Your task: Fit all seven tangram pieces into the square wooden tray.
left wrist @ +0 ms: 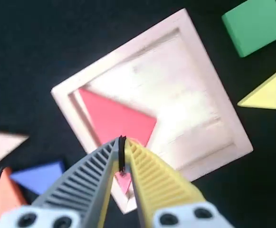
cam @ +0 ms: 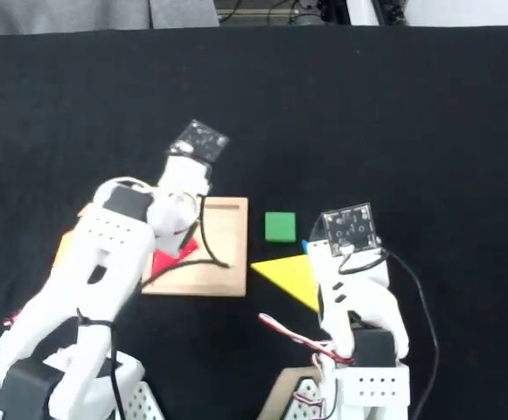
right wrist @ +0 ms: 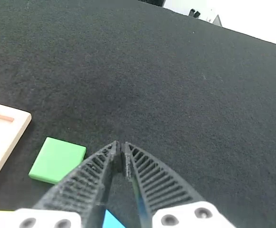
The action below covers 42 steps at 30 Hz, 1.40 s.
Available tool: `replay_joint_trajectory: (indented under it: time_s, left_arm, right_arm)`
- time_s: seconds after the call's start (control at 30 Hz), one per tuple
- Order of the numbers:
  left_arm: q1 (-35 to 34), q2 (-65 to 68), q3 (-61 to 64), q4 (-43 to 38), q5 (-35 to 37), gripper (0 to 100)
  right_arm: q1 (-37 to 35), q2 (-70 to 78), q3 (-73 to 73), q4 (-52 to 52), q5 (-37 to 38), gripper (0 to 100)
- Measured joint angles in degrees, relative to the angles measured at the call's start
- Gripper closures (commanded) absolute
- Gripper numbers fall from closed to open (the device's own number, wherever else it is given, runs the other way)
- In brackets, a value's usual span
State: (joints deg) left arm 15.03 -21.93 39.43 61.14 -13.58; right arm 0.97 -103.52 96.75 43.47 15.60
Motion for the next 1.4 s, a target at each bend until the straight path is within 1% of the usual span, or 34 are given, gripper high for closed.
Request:
replay_joint_trajectory:
  time_s: [0.2,0.33,0.7,0.87,1.0,1.13,1.2,1.3,1.4]
  left_arm:
    - [1.1,0.7,1.4,-6.5,-0.1,97]
    - [1.1,5.6,1.4,-10.1,-0.1,97]
    - [0.6,14.8,1.2,-10.6,-0.1,97]
    - [-0.4,18.0,1.3,-16.6,-0.1,97]
    - [-0.5,18.2,1.6,-17.1,-0.3,97]
    - [-3.3,18.6,1.6,-17.1,-1.5,97]
    - [-4.8,18.7,1.6,-17.1,-4.0,97]
    - [-7.8,18.7,1.6,-17.1,-5.7,97]
    - [-10.8,18.7,1.6,-17.1,-5.9,97]
  right_arm:
    - [-0.1,0.0,0.0,0.0,0.0,98.4]
    - [-0.1,0.0,0.0,0.0,0.0,98.4]
    - [-0.1,0.0,0.0,0.0,0.0,98.4]
    - [-0.1,0.0,0.0,0.0,0.0,98.4]
    - [-0.1,0.0,0.0,0.0,0.0,98.4]
    - [-0.1,0.0,0.0,0.0,0.0,98.4]
    - [-0.1,0.0,0.0,0.0,0.0,98.4]
    - [-0.1,0.0,0.0,0.0,0.0,98.4]
    - [-0.1,0.0,0.0,0.0,0.0,98.4]
